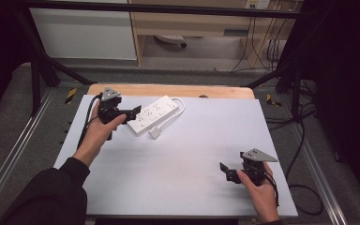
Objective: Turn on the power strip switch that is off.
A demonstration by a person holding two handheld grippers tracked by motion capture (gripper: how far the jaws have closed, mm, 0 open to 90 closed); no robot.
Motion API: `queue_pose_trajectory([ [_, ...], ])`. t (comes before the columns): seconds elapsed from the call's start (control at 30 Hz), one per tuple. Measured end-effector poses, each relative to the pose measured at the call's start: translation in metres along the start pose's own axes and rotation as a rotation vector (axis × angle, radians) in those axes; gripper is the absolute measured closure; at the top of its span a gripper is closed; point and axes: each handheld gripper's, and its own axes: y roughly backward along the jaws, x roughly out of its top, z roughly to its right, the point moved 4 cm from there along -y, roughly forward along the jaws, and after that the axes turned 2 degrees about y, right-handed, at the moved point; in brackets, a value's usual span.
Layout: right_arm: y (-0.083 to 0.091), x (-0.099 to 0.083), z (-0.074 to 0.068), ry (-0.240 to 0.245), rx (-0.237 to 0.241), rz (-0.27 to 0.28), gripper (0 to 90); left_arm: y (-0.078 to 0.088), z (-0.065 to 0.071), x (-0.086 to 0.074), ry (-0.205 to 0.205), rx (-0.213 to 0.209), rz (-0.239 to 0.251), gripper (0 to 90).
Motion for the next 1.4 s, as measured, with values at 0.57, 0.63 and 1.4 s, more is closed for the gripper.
queue_pose_trajectory([
  [0.57, 0.0, 0.001, 0.0, -0.007, 0.022, -0.006, 4.5, -0.039, 0.017, 0.001, -0.033, -0.002, -0.026, 11.1],
  [0.63, 0.0, 0.001, -0.001, -0.007, 0.024, -0.005, 4.5, -0.043, 0.019, 0.001, -0.038, -0.002, -0.026, 11.3],
  [1.4, 0.001, 0.002, 0.0, -0.012, 0.028, 0.002, 4.4, -0.072, 0.037, 0.0, -0.046, -0.012, -0.058, 13.4],
])
